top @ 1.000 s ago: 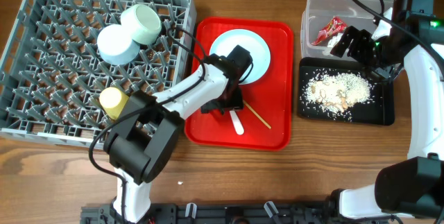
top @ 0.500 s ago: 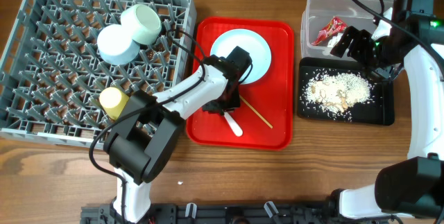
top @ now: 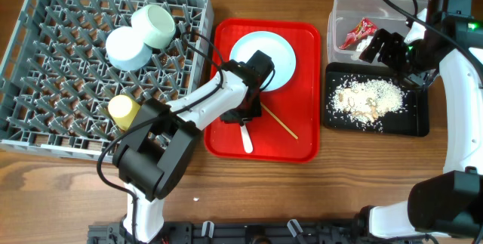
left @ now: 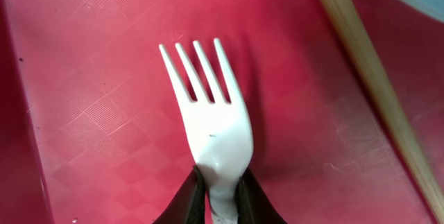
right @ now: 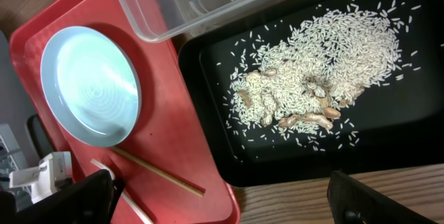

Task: Sort waste into correct bins and load items into the dishwasher rack
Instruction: 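Reach the left gripper to the white fork and grasp it, then carry the fork to the rack and insert it upright, release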

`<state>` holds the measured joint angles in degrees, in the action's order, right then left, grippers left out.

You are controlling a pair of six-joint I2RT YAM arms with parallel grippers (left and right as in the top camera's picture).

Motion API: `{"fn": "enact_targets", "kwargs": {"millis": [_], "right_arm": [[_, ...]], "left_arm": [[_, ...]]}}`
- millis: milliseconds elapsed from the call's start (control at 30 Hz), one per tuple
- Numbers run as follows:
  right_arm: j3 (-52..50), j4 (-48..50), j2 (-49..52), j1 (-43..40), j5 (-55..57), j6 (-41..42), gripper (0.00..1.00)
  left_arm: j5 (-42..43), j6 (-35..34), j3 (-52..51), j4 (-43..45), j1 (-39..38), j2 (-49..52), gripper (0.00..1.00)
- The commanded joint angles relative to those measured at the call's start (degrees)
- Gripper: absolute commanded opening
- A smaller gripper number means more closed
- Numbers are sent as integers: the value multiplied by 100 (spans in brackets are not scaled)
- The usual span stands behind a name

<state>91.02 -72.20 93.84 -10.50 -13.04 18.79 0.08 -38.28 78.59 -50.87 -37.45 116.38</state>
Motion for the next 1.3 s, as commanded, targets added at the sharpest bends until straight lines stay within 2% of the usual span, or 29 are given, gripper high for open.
{"fn": "enact_targets", "kwargs": {"millis": [0,167,467,867,1000,1100,1267], "right_arm": [[35,-15,-68,-7,-31,-79,100],[35,-13,-68,-7,-31,-79,100],[35,-31,-68,-7,-31,-79,100],[35,-31,-68,-7,-31,-79,100],[35,-33,-68,-7,-31,-81,100],[35,-33,-68,-7,-31,-79,100],[35,-31,-68,-7,-31,-79,100]], "left_arm": [[96,-15,-87,55,-20,98,11],[94,-13,-87,50,-20,96,4],[63,11,-9,-61,87,-68,4],[26,74,52,-105,437,-1213,4],[22,555,61,-125,549,-1727,4],[-116,1169,61,-127,741,-2166,4],[-446,3016,61,-160,1541,-2822,4]]}}
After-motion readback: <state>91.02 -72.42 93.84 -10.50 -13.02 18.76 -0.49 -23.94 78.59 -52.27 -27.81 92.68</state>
